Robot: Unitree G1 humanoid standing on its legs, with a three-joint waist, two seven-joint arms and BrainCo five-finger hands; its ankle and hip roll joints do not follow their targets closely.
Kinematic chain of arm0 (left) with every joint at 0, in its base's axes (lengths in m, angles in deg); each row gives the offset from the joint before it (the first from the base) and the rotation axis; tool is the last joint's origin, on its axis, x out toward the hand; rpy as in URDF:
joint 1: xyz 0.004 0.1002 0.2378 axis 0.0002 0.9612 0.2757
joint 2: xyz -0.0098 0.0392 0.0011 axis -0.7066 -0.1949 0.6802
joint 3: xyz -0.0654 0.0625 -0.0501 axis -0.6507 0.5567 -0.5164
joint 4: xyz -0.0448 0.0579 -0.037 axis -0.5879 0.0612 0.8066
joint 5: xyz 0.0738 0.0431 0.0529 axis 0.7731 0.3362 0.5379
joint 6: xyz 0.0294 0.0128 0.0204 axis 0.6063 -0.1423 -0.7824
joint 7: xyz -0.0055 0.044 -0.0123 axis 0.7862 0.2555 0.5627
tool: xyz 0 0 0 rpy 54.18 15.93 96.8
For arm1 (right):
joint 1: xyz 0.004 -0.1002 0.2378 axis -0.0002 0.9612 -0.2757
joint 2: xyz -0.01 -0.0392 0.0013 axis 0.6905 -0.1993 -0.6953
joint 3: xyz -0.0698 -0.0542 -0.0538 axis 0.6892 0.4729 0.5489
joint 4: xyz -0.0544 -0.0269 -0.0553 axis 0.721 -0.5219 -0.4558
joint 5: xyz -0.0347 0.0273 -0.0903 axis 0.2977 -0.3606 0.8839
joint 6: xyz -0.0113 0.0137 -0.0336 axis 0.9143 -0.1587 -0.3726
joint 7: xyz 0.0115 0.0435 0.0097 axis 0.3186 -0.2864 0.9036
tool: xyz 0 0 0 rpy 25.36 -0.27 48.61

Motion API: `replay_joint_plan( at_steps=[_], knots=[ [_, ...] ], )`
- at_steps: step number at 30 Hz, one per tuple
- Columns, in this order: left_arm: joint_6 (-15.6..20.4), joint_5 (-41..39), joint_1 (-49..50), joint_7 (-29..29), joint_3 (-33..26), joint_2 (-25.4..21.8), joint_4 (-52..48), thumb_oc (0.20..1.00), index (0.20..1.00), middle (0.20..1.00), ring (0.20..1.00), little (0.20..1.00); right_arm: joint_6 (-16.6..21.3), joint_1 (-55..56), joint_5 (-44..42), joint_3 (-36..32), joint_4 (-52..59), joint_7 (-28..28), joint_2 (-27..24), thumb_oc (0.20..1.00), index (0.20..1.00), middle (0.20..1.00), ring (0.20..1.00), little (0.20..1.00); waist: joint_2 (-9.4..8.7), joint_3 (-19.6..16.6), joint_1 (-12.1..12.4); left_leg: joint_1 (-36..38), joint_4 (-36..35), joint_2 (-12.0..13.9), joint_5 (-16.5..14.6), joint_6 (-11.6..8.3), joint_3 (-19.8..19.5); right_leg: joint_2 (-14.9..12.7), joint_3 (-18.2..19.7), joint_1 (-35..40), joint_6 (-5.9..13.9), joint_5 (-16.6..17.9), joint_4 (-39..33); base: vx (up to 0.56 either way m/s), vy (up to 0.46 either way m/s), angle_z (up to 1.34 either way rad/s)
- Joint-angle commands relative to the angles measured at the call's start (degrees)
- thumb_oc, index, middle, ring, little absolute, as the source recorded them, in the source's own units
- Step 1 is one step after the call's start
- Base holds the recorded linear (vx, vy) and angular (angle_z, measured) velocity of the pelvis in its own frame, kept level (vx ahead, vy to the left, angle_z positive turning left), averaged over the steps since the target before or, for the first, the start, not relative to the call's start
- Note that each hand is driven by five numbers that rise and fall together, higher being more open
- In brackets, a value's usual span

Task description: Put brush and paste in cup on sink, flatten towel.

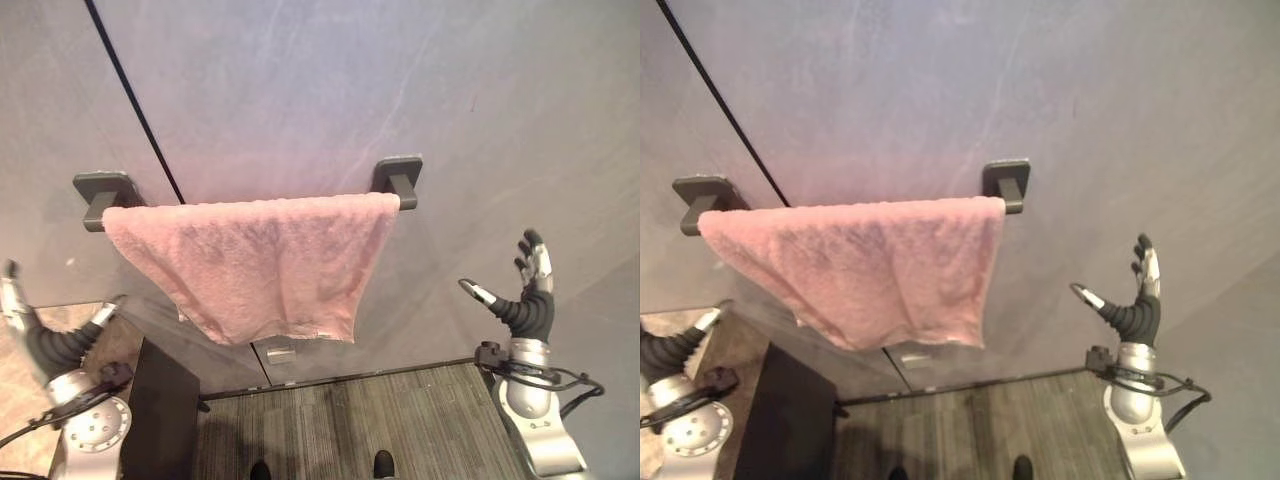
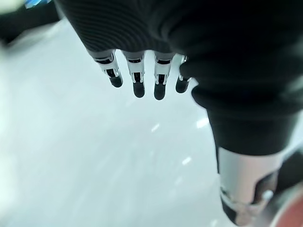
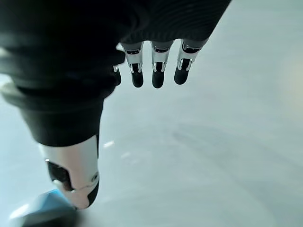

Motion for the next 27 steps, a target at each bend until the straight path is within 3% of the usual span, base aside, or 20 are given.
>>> replay_joint_plan(
  at_steps=[1, 4, 5, 10, 11, 12, 13, 16, 27],
  knots=[
    [4.15, 6.63, -1.13, 4.03, -2.19, -5.79, -1.96, 1.0, 1.0, 1.0, 1.0, 1.0, 4.6, -2.44, 6.55, -2.48, 3.08, -2.05, -1.28, 1.0, 1.0, 1.0, 1.0, 1.0, -2.21, -0.46, 1.27, 1.62, 0.61, -0.11, -3.14, -0.13, -0.42, -4.07, -0.66, -0.8, 3.39, 2.9, 0.06, 0.01, -0.014, 0.04],
    [5.73, 10.17, -0.24, 3.17, -3.03, -8.6, -5.02, 1.0, 1.0, 1.0, 1.0, 1.0, 4.93, -2.23, 11.05, -2.09, 5.55, -1.8, -4.39, 1.0, 1.0, 1.0, 1.0, 1.0, -2.34, -0.55, 1.63, 1.63, 0.62, -0.09, -3.2, -0.25, -0.6, -4.1, -0.9, -0.64, 3.47, 2.73, 0.06, 0.0, -0.001, 0.01],
    [6.72, 13.21, 0.7, 1.89, -3.25, -11.79, -6.75, 1.0, 1.0, 1.0, 1.0, 1.0, 4.95, -2.11, 14.15, -1.74, 6.37, -1.72, -6.83, 1.0, 1.0, 1.0, 1.0, 1.0, -2.29, -0.42, 1.94, 1.51, 0.64, -0.04, -3.1, -0.32, -0.81, -4.17, -1.04, -0.59, 3.51, 2.66, 0.06, -0.01, -0.003, 0.05],
    [7.79, 13.82, 2.35, 0.45, -1.44, -13.92, -6.66, 1.0, 1.0, 1.0, 1.0, 1.0, 3.88, -1.65, 19.23, -0.1, 6.41, -1.65, -10.62, 1.0, 1.0, 1.0, 1.0, 1.0, -2.53, 0.04, 2.19, 1.3, 0.67, 0.0, -2.9, -0.45, -1.13, -4.27, -1.31, -0.6, 3.52, 2.64, 0.06, -0.02, -0.008, 0.07],
    [8.51, 16.22, 4.24, -3.11, -0.43, -18.17, -7.55, 1.0, 1.0, 1.0, 1.0, 1.0, 3.02, -1.91, 22.3, -0.06, 6.83, -0.02, -13.91, 1.0, 1.0, 1.0, 1.0, 1.0, -2.42, 0.45, 2.2, 1.17, 0.71, 0.03, -2.74, -0.49, -1.17, -4.26, -1.24, -0.61, 3.57, 2.66, 0.06, -0.01, -0.005, 0.06],
    [8.56, 16.2, 4.29, -3.19, -0.43, -18.24, -7.51, 1.0, 1.0, 1.0, 1.0, 1.0, 2.95, -1.84, 22.38, -0.01, 6.87, 0.0, -13.82, 1.0, 1.0, 1.0, 1.0, 1.0, -2.47, 0.4, 2.22, 1.2, 0.71, 0.04, -2.75, -0.5, -1.17, -4.25, -1.25, -0.58, 3.57, 2.65, 0.06, -0.02, -0.006, 0.06],
    [8.76, 17.64, 5.59, -4.39, 0.21, -21.71, -6.58, 1.0, 1.0, 1.0, 1.0, 1.0, 2.6, -2.53, 24.0, 0.0, 7.43, 0.55, -15.77, 1.0, 1.0, 1.0, 1.0, 1.0, -2.37, 0.7, 2.1, 1.19, 0.73, 0.03, -2.65, -0.52, -1.08, -4.3, -1.19, -0.63, 3.68, 2.71, 0.06, -0.01, 0.0, 0.07],
    [9.07, 17.86, 5.73, -5.6, 1.32, -24.41, -5.7, 1.0, 1.0, 1.0, 1.0, 1.0, 2.16, -5.63, 26.12, 2.26, 7.69, 0.18, -17.98, 1.0, 1.0, 1.0, 1.0, 1.0, -2.23, 0.83, 2.22, 1.32, 0.79, -0.07, -2.68, -0.47, -0.8, -4.36, -0.93, -0.84, 3.86, 2.91, 0.06, -0.01, 0.0, 0.03],
    [9.4, 19.75, 2.63, -6.81, 1.12, -29.7, -6.15, 1.0, 1.0, 1.0, 1.0, 1.0, 1.75, -17.63, 27.97, 8.05, 10.63, -0.41, -20.33, 1.0, 1.0, 1.0, 1.0, 1.0, -2.02, 1.32, 2.4, 1.05, 0.74, -0.35, -2.65, -0.32, 0.16, -4.64, 0.48, -2.44, 4.14, 3.82, 0.06, -0.01, 0.009, -0.04]
  ],
)
